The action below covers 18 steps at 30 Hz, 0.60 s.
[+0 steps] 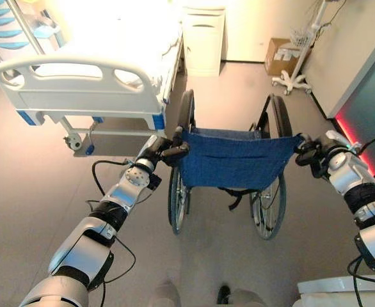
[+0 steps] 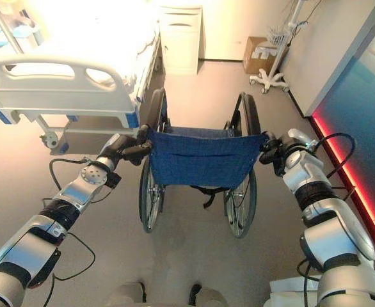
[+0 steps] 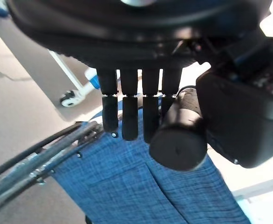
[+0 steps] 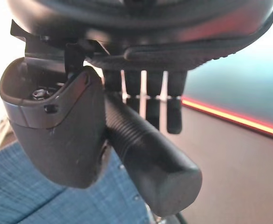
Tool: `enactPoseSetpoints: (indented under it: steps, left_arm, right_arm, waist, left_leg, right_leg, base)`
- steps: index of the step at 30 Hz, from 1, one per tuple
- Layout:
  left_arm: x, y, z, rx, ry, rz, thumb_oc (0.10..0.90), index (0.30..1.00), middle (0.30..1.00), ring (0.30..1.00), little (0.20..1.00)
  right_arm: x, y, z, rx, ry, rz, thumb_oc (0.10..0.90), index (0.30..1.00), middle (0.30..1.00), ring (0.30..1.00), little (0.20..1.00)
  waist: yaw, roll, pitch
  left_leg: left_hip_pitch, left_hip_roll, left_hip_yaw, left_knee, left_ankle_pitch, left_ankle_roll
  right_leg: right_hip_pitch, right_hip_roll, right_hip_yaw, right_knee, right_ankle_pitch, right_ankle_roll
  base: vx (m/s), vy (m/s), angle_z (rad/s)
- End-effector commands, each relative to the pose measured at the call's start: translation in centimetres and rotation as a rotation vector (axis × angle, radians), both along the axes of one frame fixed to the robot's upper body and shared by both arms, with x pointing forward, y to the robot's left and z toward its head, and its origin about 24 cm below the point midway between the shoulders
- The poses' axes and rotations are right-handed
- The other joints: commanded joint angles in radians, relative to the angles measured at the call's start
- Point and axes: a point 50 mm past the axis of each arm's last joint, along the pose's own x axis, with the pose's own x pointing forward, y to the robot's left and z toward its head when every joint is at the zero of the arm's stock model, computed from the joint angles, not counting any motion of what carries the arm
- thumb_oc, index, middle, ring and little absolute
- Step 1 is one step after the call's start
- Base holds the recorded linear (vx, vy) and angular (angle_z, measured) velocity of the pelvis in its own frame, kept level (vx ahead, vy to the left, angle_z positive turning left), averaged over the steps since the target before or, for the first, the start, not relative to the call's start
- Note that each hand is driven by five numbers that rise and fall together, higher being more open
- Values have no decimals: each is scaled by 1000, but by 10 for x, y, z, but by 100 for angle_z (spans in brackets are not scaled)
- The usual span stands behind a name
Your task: Push the wheelchair next to the bed
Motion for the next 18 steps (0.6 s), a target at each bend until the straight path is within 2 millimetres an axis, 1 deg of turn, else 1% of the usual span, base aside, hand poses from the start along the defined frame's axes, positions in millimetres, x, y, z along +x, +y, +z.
enactPoseSetpoints:
  steps: [1, 2, 4, 5, 6, 7, 8, 9, 10, 11, 12, 13, 15, 16, 17, 18]
  left_arm:
    - [4, 14, 11, 104, -61, 28, 400, 300, 300, 300, 300]
    - [3, 18, 12, 104, -58, 27, 400, 300, 300, 300, 300]
    - [-1, 24, 9, 113, -42, 30, 400, 300, 300, 300, 300]
    - [-4, 29, 7, 123, -32, 29, 400, 300, 300, 300, 300]
    - [-6, 31, 6, 123, -23, 34, 400, 300, 300, 300, 300]
    - [-6, 31, 6, 123, -23, 34, 400, 300, 300, 300, 300]
    - [-10, 35, 1, 105, 0, 41, 400, 300, 300, 300, 300]
    - [-11, 36, -1, 87, 11, 52, 400, 300, 300, 300, 300]
    - [-11, 36, -4, 71, 23, 51, 400, 300, 300, 300, 300]
    - [-13, 39, -6, 28, 39, 48, 400, 300, 300, 300, 300]
    - [-14, 39, -7, 23, 40, 47, 400, 300, 300, 300, 300]
    - [-15, 39, -7, 26, 35, 40, 400, 300, 300, 300, 300]
    - [-15, 37, -7, 34, 30, 25, 400, 300, 300, 300, 300]
    - [-15, 33, -8, 45, 19, 17, 400, 300, 300, 300, 300]
    - [-15, 31, -9, 48, 14, 13, 400, 300, 300, 300, 300]
    - [-15, 28, -10, 44, 8, 8, 400, 300, 300, 300, 300]
  right_arm:
    - [18, 84, 5, 142, -30, 364, 400, 300, 300, 300, 300]
    - [17, 84, 4, 146, -22, 364, 400, 300, 300, 300, 300]
    - [16, 82, 2, 151, -5, 373, 400, 300, 300, 300, 300]
    - [15, 81, 1, 151, 10, 379, 400, 300, 300, 300, 300]
    - [14, 80, 1, 146, 21, 387, 400, 300, 300, 300, 300]
    - [14, 80, 1, 146, 21, 387, 400, 300, 300, 300, 300]
    - [13, 78, -1, 146, 42, 398, 400, 300, 300, 300, 300]
    - [12, 78, -4, 159, 51, 400, 400, 300, 300, 300, 300]
    - [11, 79, -8, 170, 63, 405, 400, 300, 300, 300, 300]
    - [10, 81, -11, 174, 66, 406, 400, 300, 300, 300, 300]
    - [8, 82, -13, 180, 64, 407, 400, 300, 300, 300, 300]
    - [7, 84, -17, 199, 59, 408, 400, 300, 300, 300, 300]
    - [7, 87, -18, 205, 49, 411, 400, 300, 300, 300, 300]
    - [8, 89, -20, 207, 46, 414, 400, 300, 300, 300, 300]
    - [8, 89, -20, 208, 46, 415, 400, 300, 300, 300, 300]
    - [8, 90, -22, 208, 44, 415, 400, 300, 300, 300, 300]
  waist:
    - [51, 42, 60]
    - [68, 54, 63]
    - [95, 65, 58]
    - [108, 71, 47]
    - [111, 73, 39]
    - [111, 73, 39]
    - [112, 68, 16]
    - [114, 58, 7]
    - [118, 51, 3]
    - [124, 36, -3]
    - [126, 29, -5]
    - [132, 21, -10]
    - [139, 15, -15]
    - [147, 9, -20]
    - [150, 7, -22]
    - [154, 6, -27]
  left_leg:
    - [-75, -55, 22, -87, 151, 23]
    - [-98, -64, 16, -141, 188, 17]
    - [-111, -79, 3, -222, 226, 14]
    - [-116, -86, 3, -246, 234, 17]
    - [-115, -88, 18, -246, 229, 20]
    - [-115, -88, 18, -246, 229, 20]
    - [-106, -94, 55, -213, 182, 44]
    - [-103, -100, 47, -183, 149, 59]
    - [-108, -104, 38, -160, 132, 65]
    - [-97, -107, 29, -114, 83, 84]
    - [-86, -105, 33, -107, 70, 91]
    - [-63, -104, 21, -116, 64, 99]
    - [-56, -105, 16, -118, 60, 105]
    - [-55, -105, 18, -123, 60, 112]
    - [-54, -106, 18, -125, 60, 116]
    - [-53, -109, 19, -129, 58, 127]
  right_leg:
    - [127, 84, 9, -105, 65, 20]
    - [153, 104, 32, -107, 55, 18]
    - [193, 122, 67, -104, 34, 15]
    - [214, 128, 86, -100, 21, 17]
    - [226, 128, 91, -99, 15, 19]
    - [226, 128, 91, -99, 15, 19]
    - [240, 114, 94, -97, 4, 27]
    - [240, 99, 91, -94, 5, 33]
    - [243, 88, 84, -91, 7, 38]
    - [233, 62, 59, -79, 7, 48]
    - [227, 45, 38, -62, 21, 63]
    - [217, 25, 20, -35, 44, 81]
    - [217, 7, 10, -10, 60, 96]
    - [216, -9, -2, 18, 84, 110]
    - [215, -14, -4, 34, 97, 116]
    - [208, -24, -2, 86, 127, 128]
  base:
    - [402, -12, -56]
    - [437, -9, -63]
    - [489, 42, -73]
    - [561, 123, -102]
    - [372, 117, -90]
    - [492, 213, -91]
    - [486, 222, -61]
    - [601, 265, -54]
    - [469, 186, -41]
    - [435, 162, -37]
    - [457, 170, -35]
    - [293, 108, -32]
    - [210, 97, -37]
    - [155, 94, -33]
    - [182, 120, -29]
    - [226, 122, -23]
